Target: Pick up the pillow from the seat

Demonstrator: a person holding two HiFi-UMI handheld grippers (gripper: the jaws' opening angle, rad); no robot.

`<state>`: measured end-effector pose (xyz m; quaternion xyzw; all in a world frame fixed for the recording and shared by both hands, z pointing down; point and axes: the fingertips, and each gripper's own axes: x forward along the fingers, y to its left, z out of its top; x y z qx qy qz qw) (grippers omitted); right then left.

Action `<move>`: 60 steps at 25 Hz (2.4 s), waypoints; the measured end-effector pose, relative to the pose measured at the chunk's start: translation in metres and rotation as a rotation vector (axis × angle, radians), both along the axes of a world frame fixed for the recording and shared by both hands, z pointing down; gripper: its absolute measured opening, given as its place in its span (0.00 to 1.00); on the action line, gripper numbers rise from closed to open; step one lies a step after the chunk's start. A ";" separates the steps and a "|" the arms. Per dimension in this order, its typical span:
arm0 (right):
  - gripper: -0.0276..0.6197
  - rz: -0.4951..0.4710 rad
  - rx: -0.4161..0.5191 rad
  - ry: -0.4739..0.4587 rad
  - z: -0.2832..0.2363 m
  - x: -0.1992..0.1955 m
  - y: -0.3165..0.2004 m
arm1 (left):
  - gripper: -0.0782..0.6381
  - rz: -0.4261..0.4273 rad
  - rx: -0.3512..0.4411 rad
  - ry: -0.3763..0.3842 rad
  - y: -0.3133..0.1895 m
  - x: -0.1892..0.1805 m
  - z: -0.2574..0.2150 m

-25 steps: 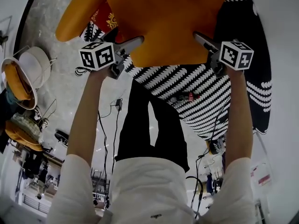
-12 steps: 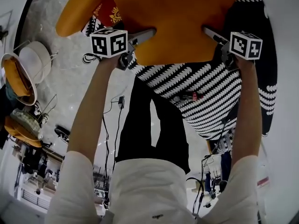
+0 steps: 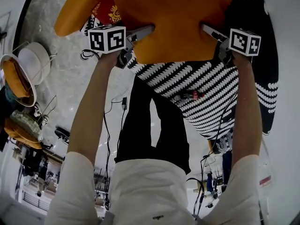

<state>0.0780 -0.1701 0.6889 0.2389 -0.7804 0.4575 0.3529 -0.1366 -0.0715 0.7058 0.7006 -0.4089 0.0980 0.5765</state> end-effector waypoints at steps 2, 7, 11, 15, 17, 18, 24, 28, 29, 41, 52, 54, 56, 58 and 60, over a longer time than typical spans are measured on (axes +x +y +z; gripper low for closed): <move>0.81 -0.001 -0.012 0.010 -0.003 0.000 0.003 | 0.75 0.012 0.007 0.014 0.000 0.003 -0.005; 0.64 -0.013 -0.012 0.061 -0.015 -0.008 0.008 | 0.63 0.029 0.000 -0.011 0.002 0.002 -0.017; 0.54 -0.003 0.023 0.098 -0.022 -0.011 0.009 | 0.57 0.050 -0.014 -0.023 0.001 0.004 -0.023; 0.47 0.008 0.060 0.123 -0.038 -0.007 0.014 | 0.53 0.061 -0.015 -0.037 0.001 0.010 -0.037; 0.46 0.014 0.061 0.126 -0.046 -0.003 0.021 | 0.50 0.059 -0.012 -0.047 0.005 0.015 -0.044; 0.45 0.018 0.058 0.125 -0.050 -0.002 0.024 | 0.50 0.058 -0.010 -0.053 0.007 0.016 -0.048; 0.43 0.069 0.058 0.133 -0.069 0.003 0.050 | 0.47 0.077 -0.017 -0.071 0.023 0.018 -0.066; 0.42 0.111 0.057 0.115 -0.089 0.008 0.075 | 0.46 0.106 -0.032 -0.089 0.041 0.023 -0.086; 0.42 0.123 0.056 0.110 -0.094 0.010 0.080 | 0.46 0.114 -0.031 -0.095 0.044 0.023 -0.092; 0.40 0.286 0.097 0.067 -0.175 0.028 0.151 | 0.45 0.228 -0.003 -0.170 0.081 0.033 -0.180; 0.39 0.489 0.148 0.096 -0.248 0.072 0.201 | 0.44 0.424 0.032 -0.169 0.087 0.076 -0.252; 0.39 0.528 0.181 0.100 -0.261 0.084 0.209 | 0.44 0.464 0.061 -0.174 0.086 0.089 -0.265; 0.39 0.572 0.218 0.106 -0.274 0.095 0.217 | 0.44 0.509 0.095 -0.179 0.085 0.101 -0.279; 0.39 0.618 0.255 0.107 -0.290 0.104 0.225 | 0.44 0.547 0.133 -0.183 0.084 0.112 -0.296; 0.39 0.659 0.289 0.104 -0.305 0.111 0.235 | 0.44 0.577 0.169 -0.189 0.086 0.121 -0.312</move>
